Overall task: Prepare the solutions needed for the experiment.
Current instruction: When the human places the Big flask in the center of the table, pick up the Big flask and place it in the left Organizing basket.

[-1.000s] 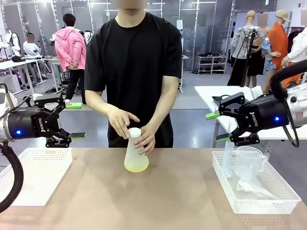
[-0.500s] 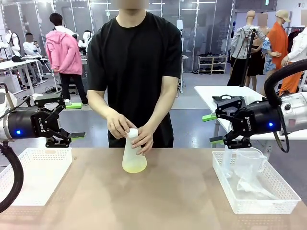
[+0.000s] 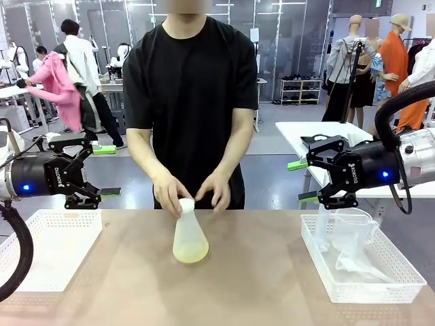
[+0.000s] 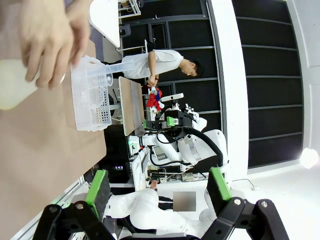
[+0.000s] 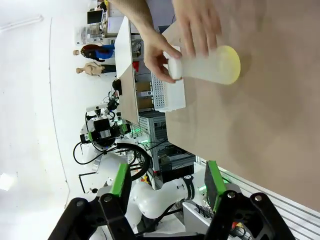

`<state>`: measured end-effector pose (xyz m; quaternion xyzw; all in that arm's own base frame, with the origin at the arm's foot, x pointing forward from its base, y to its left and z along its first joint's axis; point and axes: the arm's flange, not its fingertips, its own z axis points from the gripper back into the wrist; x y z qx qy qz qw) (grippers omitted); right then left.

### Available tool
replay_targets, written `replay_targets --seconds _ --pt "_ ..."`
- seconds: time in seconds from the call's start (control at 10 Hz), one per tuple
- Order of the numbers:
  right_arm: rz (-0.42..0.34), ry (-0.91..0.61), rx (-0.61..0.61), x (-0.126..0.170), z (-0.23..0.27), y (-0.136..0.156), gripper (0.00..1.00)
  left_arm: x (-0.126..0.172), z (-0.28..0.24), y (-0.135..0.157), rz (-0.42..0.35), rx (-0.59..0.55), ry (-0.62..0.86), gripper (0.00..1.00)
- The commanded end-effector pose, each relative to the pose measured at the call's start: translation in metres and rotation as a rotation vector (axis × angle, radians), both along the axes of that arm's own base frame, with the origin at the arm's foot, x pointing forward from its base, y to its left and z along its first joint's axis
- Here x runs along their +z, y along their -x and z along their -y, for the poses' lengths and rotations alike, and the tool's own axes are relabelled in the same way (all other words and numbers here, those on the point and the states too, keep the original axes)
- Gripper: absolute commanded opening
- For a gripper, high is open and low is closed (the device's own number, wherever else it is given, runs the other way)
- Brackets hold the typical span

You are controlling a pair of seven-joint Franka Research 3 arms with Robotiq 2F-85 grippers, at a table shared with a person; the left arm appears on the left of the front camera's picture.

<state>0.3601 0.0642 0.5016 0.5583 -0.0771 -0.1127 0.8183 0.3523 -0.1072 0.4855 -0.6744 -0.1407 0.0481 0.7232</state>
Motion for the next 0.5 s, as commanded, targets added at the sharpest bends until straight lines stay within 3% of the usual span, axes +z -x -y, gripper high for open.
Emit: replay_targets --seconds 0.0,0.4 --pt "0.007 0.000 -0.008 -0.0021 -0.0022 0.0017 0.75 0.0020 0.0028 0.0016 -0.013 0.005 0.030 1.00" --pt "0.007 0.000 -0.008 -0.0021 -0.0022 0.0017 0.75 0.0020 0.0028 0.0016 -0.013 0.005 0.030 1.00"
